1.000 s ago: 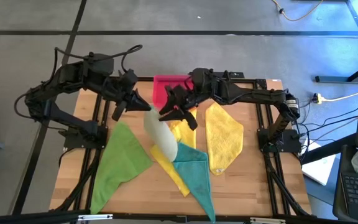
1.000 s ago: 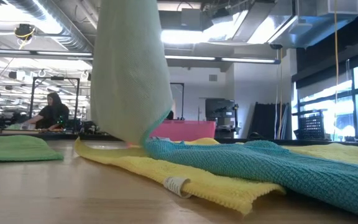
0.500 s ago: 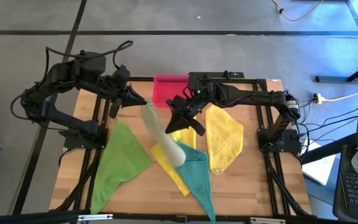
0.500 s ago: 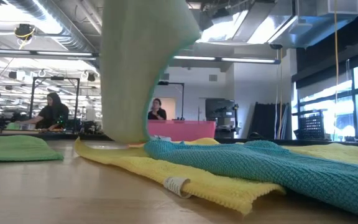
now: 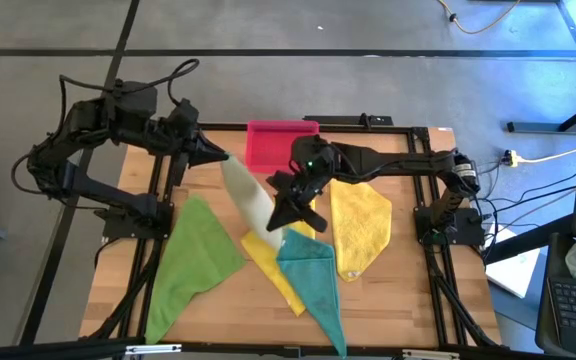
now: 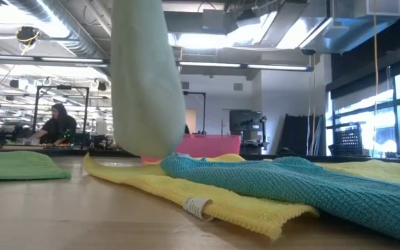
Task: Fold microfiber towels
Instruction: Fold the light green microfiber cloth
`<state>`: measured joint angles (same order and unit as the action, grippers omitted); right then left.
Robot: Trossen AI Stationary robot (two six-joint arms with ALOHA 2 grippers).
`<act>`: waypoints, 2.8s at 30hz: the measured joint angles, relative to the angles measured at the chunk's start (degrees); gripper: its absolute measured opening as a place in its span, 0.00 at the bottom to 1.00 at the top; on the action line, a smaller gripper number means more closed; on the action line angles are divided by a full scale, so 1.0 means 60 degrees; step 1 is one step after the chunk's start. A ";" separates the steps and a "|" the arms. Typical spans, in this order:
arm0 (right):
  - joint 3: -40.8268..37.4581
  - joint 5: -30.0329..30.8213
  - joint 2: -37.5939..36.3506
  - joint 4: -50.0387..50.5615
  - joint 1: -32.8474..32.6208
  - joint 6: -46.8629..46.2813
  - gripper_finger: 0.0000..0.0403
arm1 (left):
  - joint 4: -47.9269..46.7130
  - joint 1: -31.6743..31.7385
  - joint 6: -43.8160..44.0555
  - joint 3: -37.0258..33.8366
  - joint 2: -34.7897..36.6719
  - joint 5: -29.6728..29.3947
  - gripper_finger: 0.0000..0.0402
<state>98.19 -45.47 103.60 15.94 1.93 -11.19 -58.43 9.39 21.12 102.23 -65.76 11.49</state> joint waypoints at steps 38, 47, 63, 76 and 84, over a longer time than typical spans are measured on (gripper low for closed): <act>0.0047 0.2516 0.0225 -0.1639 0.0419 0.0207 0.30 | -0.2417 -0.1516 -0.0121 -0.0359 -0.0730 0.0517 0.00; 0.0055 0.2483 0.0129 -0.2774 0.0112 0.1725 0.30 | -0.1197 -0.1727 -0.1870 -0.0301 -0.0725 0.0718 0.00; -0.0706 0.0694 0.0348 0.1018 0.0612 0.2120 0.30 | -0.0393 -0.3142 0.0138 -0.0283 -0.0617 0.1271 0.00; -0.4360 0.0112 0.1456 -0.1615 0.0503 -0.0532 0.30 | -0.2147 -0.4995 0.3299 -0.2631 -0.0779 -0.0573 0.00; -0.4664 -0.0236 0.1455 -0.2854 0.0470 -0.1395 0.30 | -0.0635 -0.6009 0.4915 -0.5656 -0.0782 -0.1076 0.00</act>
<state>70.21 -46.88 112.33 -1.18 4.75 -19.56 -62.24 -26.67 50.61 68.29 -70.46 5.03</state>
